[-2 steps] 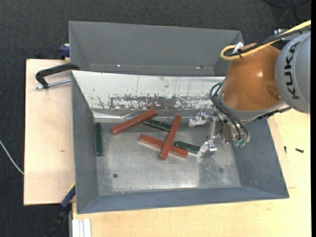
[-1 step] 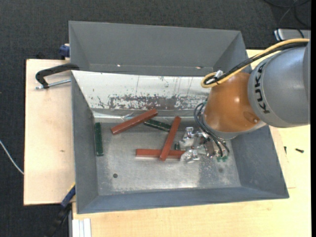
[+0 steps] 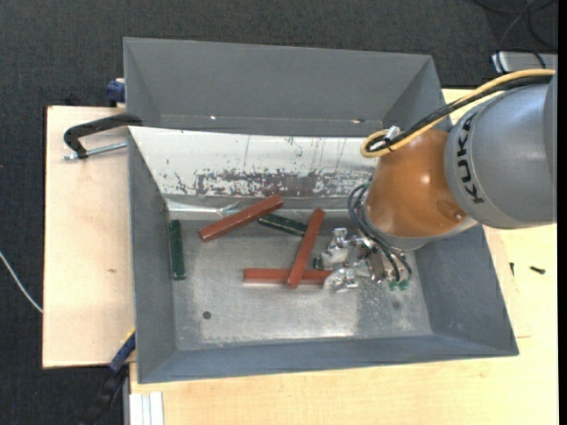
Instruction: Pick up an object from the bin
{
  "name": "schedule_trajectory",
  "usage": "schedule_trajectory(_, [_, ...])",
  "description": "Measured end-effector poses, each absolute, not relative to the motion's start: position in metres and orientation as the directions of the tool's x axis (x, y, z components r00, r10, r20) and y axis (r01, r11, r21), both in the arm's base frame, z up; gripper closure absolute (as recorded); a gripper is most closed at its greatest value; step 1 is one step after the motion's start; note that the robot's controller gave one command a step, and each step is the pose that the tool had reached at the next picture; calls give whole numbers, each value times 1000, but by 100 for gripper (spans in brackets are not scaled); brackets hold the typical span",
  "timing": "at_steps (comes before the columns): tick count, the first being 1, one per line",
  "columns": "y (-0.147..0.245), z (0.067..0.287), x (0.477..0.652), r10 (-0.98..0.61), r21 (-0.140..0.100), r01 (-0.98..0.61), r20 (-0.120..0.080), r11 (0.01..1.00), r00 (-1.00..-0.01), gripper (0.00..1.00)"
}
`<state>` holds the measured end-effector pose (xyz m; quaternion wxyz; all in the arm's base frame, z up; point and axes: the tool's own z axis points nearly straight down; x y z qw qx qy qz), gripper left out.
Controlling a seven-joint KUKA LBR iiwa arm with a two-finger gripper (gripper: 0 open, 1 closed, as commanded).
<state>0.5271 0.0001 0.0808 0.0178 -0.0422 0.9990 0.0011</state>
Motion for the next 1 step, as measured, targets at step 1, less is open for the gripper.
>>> schedule_trajectory(1, [-3, 265, 525, -119, -1, -119, -15, 993, -993, 100])
